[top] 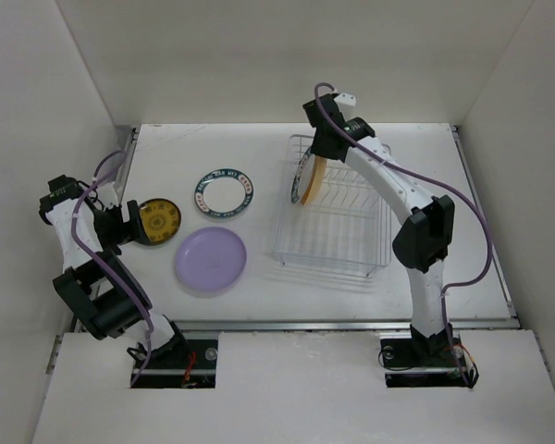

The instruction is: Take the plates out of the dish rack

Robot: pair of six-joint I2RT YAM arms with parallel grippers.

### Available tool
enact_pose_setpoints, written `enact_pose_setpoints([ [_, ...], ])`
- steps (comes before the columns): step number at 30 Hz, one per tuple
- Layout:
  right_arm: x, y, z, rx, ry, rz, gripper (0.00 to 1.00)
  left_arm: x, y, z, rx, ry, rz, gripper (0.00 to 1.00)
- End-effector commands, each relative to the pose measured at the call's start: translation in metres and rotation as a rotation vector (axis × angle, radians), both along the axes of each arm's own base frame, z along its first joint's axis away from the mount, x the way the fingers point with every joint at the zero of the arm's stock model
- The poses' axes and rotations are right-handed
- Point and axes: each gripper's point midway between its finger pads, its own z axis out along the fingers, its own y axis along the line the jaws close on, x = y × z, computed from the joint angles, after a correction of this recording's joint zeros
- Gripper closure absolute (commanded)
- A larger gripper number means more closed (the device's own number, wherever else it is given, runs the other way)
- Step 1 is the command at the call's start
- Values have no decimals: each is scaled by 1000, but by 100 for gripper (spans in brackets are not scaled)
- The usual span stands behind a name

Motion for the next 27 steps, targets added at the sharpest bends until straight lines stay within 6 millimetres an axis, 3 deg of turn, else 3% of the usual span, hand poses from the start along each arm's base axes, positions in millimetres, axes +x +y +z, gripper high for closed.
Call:
enact_pose_setpoints([
  [1,0,-21,21,-57,-44,-61,69,5,-3,10,-4,-51,-33,19],
  [5,2,-20,5,-75,-16,-60,77,6,-12,8,-63,-46,-40,19],
  [6,2,-20,5,-75,-16,-60,76,6,-12,8,-64,-46,-40,19],
  [9,3,-19,-20,-112,41,-57,62,4,-13,8,-69,-38,-40,19],
  [13,4,-14,-40,-116,87,-48,61,1,-13,9,-58,-35,-48,19],
  [17,3,-9,-40,-91,96,-36,49,4,-13,16,-52,-59,-50,19],
  [20,2,-7,-40,-82,101,-29,51,6,-13,20,-61,-64,-52,19],
  [23,2,-5,-46,-80,114,-22,69,6,-14,23,-61,-64,-52,19],
  [24,1,-6,-49,-79,121,-28,85,6,-14,25,-55,-73,-53,19],
  [27,-5,-5,-31,-70,91,-25,100,6,-15,28,-57,-86,-55,19],
])
